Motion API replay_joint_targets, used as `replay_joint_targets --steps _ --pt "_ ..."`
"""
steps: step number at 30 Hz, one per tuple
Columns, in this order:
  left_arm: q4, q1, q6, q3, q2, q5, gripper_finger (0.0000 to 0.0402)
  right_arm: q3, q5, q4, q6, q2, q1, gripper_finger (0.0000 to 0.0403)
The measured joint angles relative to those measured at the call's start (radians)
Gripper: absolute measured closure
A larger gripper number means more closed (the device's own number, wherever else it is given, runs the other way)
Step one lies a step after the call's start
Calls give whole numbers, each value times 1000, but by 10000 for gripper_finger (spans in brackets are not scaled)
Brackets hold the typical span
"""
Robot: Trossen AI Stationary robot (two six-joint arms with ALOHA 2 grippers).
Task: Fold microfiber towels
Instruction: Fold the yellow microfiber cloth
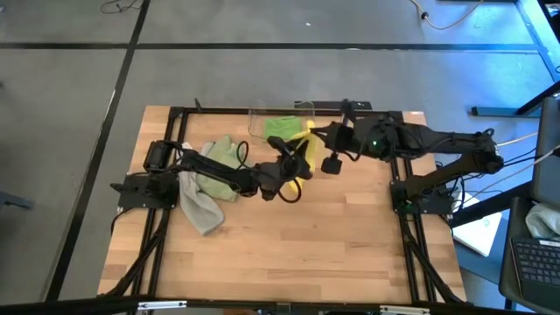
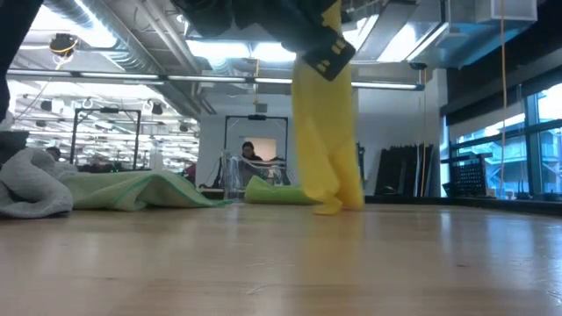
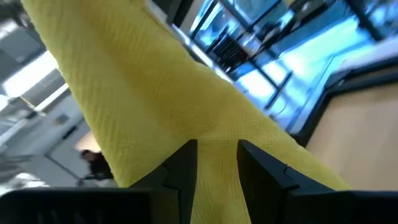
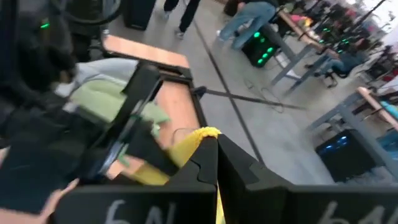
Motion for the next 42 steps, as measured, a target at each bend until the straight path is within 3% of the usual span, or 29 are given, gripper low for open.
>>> replay_joint_targets --steps 7,14,23,30,36,42 --pt "31 -9 143 0 0 -33 295 0 15 -136 77 -3 25 402" --pt "38 -34 253 0 0 -3 295 0 16 -187 89 -3 25 402" --pt "165 -125 411 -1 -16 10 295 0 -186 -185 79 -27 73 402" --pt "230 -227 364 0 -76 43 295 0 -121 -191 125 -59 138 402" --pt "265 -267 325 1 -135 34 295 0 -287 -192 130 -50 176 402" --pt "271 -261 249 1 -169 17 295 0 -264 -186 140 -43 225 402"
